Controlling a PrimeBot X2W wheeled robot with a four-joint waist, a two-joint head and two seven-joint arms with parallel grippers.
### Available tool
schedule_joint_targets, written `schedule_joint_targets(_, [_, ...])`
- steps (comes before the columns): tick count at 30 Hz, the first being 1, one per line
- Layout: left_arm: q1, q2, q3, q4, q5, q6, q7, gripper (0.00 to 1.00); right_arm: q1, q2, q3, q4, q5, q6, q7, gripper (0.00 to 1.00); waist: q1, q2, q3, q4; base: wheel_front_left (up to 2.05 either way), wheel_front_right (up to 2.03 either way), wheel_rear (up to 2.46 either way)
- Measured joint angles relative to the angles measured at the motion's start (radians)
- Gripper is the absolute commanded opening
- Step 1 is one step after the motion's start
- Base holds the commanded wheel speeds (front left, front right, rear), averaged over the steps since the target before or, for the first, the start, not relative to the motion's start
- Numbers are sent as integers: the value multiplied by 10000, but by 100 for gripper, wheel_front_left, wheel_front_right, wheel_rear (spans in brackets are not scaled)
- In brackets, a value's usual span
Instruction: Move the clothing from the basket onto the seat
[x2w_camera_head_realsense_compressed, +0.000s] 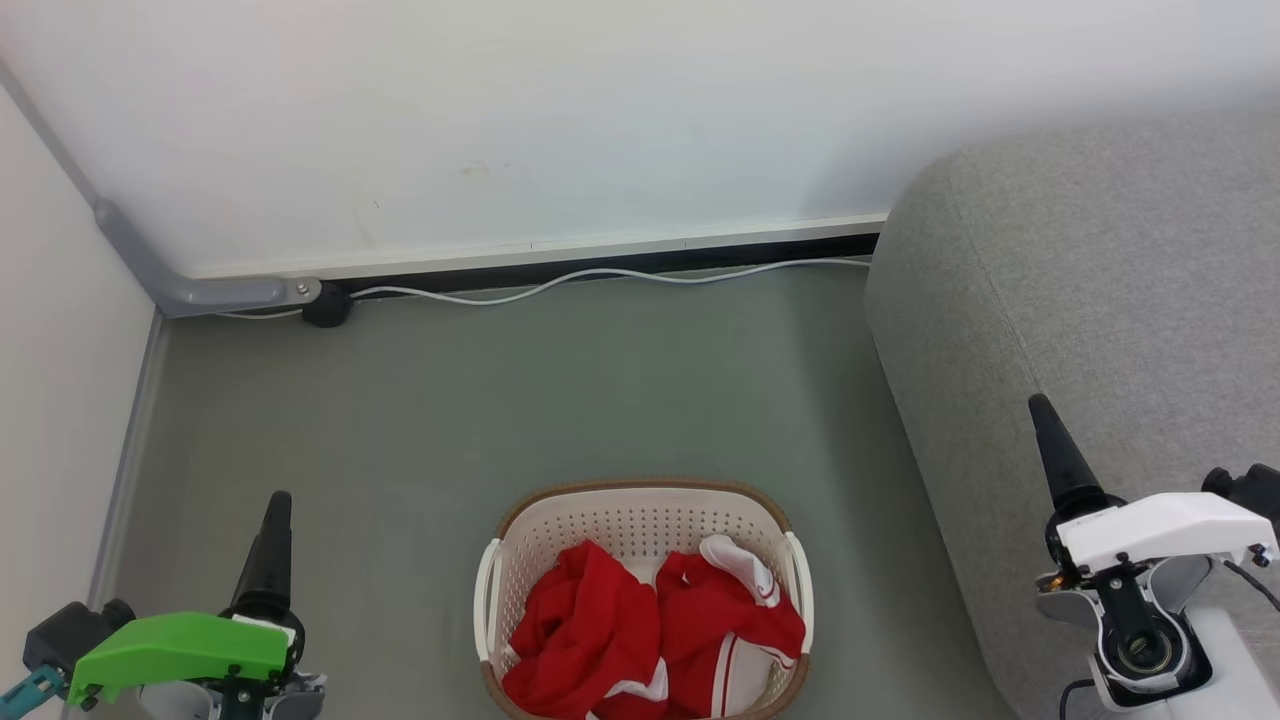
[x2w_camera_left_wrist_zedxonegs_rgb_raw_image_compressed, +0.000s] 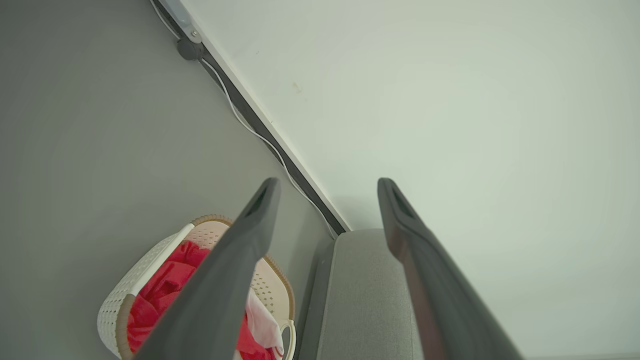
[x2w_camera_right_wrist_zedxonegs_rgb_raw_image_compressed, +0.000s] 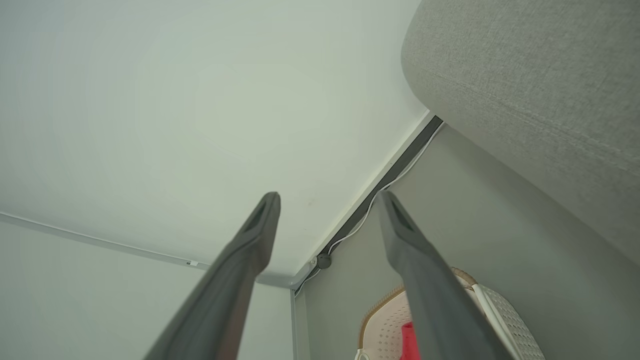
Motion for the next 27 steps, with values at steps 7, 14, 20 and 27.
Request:
schedule_joint_targets(7, [1, -6, -69, -228, 1057, 96, -205, 100, -1, -36, 357, -38, -988, -228, -238, 100, 0, 0, -2, -3, 0, 0, 0])
schedule_joint_targets(14, [19, -46, -142, -387, 1925, 111, -468, 100, -3, -54, 692, -75, -1956, -389, -476, 100, 0, 0, -5, -12, 0, 0, 0])
schedule_joint_targets(20, [111, -123, -171, -545, 2798, 192, -679, 100, -3, -81, 991, -90, -2777, -514, -683, 100, 0, 0, -14, -22, 0, 0, 0])
schedule_joint_targets(27, [259, -148, -230, -677, 3710, 192, -909, 100, -3, -136, 1352, -102, -3708, -646, -940, 100, 0, 0, -6, -37, 0, 0, 0])
